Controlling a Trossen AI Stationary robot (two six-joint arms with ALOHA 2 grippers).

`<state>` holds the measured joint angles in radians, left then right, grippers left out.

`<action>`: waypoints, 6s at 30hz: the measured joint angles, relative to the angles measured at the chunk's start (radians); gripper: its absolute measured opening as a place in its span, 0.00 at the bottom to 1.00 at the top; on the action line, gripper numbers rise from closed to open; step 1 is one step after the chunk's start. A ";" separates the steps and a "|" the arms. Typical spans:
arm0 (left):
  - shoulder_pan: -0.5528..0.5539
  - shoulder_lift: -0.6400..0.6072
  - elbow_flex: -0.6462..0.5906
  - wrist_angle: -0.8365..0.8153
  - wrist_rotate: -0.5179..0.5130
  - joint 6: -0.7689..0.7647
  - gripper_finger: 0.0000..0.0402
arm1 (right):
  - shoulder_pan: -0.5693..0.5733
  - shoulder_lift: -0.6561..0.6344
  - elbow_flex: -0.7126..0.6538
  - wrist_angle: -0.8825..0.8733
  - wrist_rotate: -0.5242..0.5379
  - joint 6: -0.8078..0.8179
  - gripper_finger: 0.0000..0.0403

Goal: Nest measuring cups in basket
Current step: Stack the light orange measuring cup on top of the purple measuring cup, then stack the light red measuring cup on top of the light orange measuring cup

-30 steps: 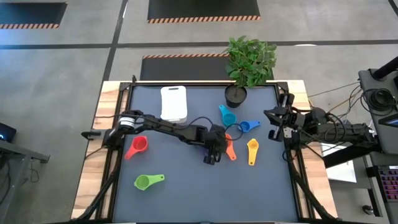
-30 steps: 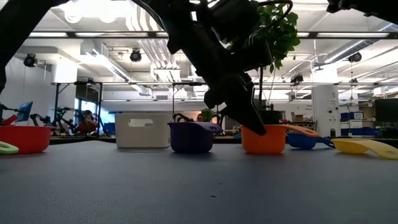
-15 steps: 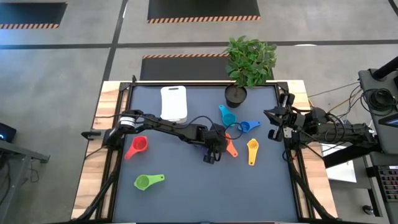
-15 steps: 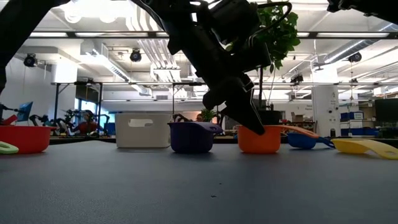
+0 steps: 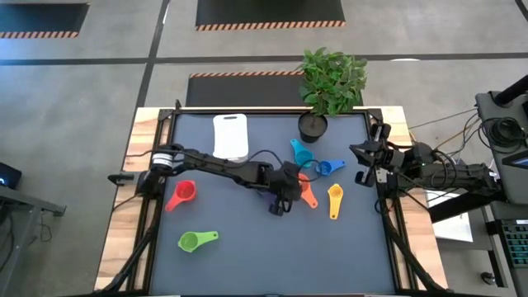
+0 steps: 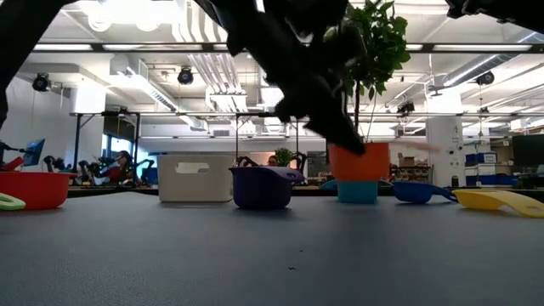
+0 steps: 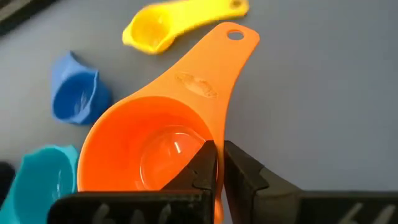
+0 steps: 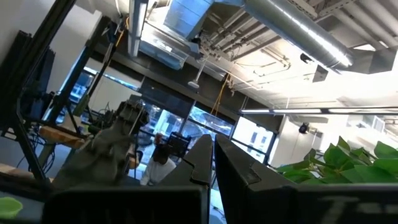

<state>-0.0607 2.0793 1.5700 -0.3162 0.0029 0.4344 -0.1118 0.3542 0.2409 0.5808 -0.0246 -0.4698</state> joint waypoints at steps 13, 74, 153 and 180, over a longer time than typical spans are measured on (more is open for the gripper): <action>-0.030 -0.283 0.001 -0.450 0.088 0.188 0.00 | 0.000 0.000 0.000 0.000 0.000 0.006 0.02; -0.016 -0.355 -0.279 -0.376 0.017 -0.041 0.19 | 0.000 0.007 0.000 0.000 0.037 -0.020 0.02; -0.098 -1.033 -0.956 -0.668 -0.010 -1.448 0.32 | 0.000 0.008 0.000 0.001 0.053 0.023 0.02; -0.143 -1.035 -0.826 -0.863 0.042 -1.495 0.38 | 0.000 0.008 0.000 0.000 0.053 0.013 0.02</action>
<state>-0.2036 1.0444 0.7444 -1.1790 0.0448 -1.0603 -0.1118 0.3618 0.2413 0.5812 0.0284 -0.4568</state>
